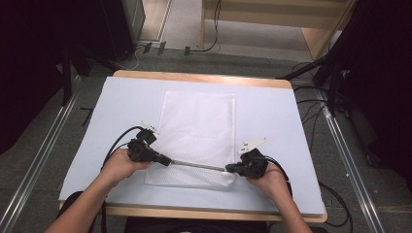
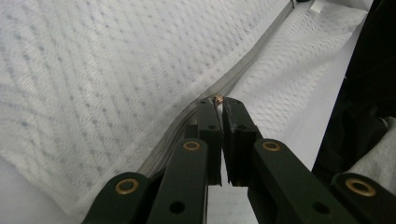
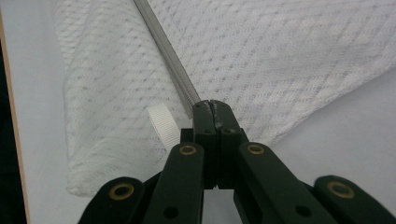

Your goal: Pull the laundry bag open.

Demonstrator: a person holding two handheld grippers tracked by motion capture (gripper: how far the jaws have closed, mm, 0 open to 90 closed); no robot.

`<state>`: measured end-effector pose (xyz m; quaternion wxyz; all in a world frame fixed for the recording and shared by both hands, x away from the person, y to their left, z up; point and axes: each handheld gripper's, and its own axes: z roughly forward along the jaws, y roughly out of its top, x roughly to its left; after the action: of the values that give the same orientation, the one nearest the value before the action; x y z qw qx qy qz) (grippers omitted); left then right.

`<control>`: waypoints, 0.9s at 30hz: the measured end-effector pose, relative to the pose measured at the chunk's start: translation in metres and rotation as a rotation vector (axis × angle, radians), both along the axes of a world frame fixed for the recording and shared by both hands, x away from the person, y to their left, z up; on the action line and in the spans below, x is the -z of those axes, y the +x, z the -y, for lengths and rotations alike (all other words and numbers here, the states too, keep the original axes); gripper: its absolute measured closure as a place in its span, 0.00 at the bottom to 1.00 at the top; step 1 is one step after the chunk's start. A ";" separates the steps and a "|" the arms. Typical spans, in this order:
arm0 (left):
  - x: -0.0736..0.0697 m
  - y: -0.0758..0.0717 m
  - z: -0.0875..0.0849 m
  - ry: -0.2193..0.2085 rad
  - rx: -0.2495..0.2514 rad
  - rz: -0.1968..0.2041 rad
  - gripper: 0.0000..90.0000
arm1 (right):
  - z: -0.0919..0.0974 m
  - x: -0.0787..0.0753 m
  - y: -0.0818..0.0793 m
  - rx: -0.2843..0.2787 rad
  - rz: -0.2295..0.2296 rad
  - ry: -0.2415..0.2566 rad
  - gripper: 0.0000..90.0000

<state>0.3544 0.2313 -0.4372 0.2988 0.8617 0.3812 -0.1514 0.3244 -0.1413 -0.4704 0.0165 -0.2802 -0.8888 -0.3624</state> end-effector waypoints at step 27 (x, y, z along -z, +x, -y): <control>0.002 -0.005 -0.063 -0.037 -0.091 -0.057 0.98 | -0.001 -0.001 0.003 -0.028 -0.015 -0.014 1.00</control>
<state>0.3489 0.2944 -0.4391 0.3102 0.8331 0.4257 -0.1689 0.3277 -0.1405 -0.4689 0.0263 -0.2707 -0.8950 -0.3536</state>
